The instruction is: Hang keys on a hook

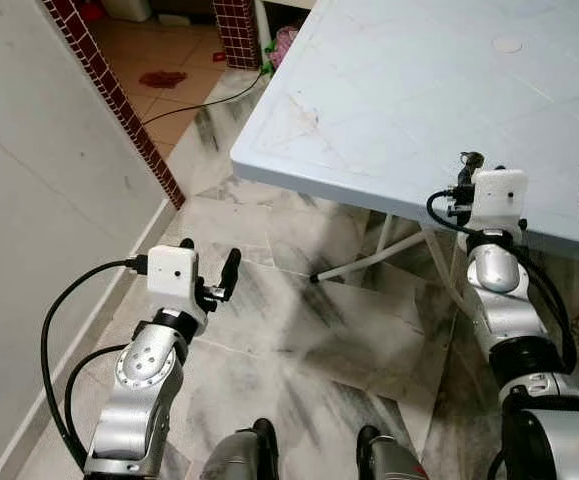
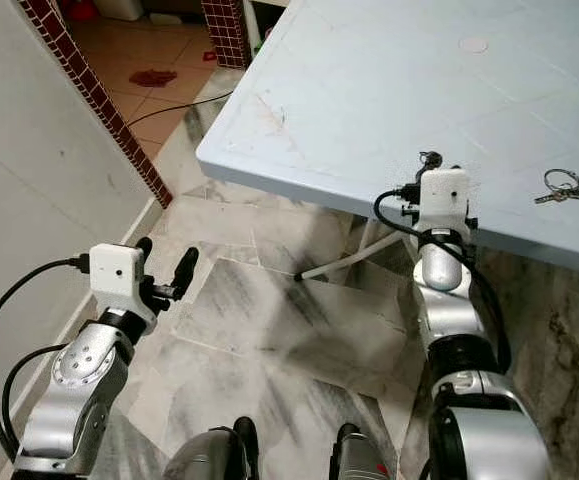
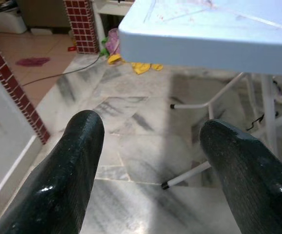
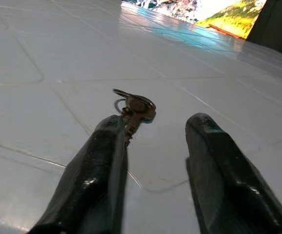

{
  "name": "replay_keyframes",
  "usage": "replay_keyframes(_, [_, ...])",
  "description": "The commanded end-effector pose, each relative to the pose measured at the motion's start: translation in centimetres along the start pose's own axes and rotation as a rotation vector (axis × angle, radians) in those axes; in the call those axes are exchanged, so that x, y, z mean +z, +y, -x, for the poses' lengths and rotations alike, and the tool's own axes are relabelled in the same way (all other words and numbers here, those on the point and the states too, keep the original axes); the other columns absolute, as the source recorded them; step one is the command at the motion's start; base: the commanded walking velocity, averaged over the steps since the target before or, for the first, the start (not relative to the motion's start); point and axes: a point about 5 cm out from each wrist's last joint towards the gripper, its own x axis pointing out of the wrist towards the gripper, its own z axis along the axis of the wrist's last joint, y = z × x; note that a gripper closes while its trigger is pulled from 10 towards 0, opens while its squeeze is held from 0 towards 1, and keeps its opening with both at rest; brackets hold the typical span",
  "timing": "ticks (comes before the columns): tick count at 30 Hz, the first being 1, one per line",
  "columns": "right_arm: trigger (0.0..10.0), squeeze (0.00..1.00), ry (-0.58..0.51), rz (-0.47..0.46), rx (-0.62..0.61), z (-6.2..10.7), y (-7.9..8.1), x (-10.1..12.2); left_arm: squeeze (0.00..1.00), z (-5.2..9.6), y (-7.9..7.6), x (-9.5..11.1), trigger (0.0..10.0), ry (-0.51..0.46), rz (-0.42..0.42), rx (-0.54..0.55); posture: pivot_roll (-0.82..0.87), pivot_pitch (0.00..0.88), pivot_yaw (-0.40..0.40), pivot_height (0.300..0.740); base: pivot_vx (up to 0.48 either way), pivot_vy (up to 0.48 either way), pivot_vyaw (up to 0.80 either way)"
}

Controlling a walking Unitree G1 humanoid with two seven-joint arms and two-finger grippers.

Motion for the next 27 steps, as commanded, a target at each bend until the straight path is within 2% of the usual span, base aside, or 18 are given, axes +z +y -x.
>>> replay_keyframes(1, [10.0, 1.0, 0.009, 0.012, 0.001, 0.4, 0.2, -0.2, 0.0, 0.1, 0.2, -0.4, 10.0, 0.007, 0.012, 0.003, 0.07, 0.219, 0.092, 0.74, 0.0, 0.0, 0.0])
replay_keyframes(4, [10.0, 1.0, 0.0, 0.012, -0.001, 0.6, 0.1, 0.0, 0.0, -0.1, -0.2, -0.4, 10.0, -0.002, 0.025, -0.006, 0.05, 0.212, 0.082, 0.74, 0.0, 0.0, 0.0])
replay_keyframes(14, [10.0, 1.0, -0.09, 0.031, 0.007, 2.2, 1.4, 1.9, 0.0, -0.7, -0.7, 0.4, 10.0, -0.061, 0.075, -0.036, 0.03, 0.194, 0.062, 0.74, 0.0, 0.0, 0.0])
replay_keyframes(20, [10.0, 1.0, -0.077, 0.018, 0.021, 3.3, 2.2, 2.3, 0.0, -1.1, -1.0, 1.8, 10.0, -0.111, 0.101, -0.054, 0.02, 0.186, 0.055, 0.74, 0.0, 0.0, 0.0])
replay_keyframes(27, [10.0, 1.0, -0.068, 0.022, 0.027, 3.8, 2.3, 2.4, 0.0, -1.1, -1.1, 1.8, 10.0, -0.121, 0.109, -0.066, 0.02, 0.189, 0.053, 0.74, 0.0, 0.0, 0.0])
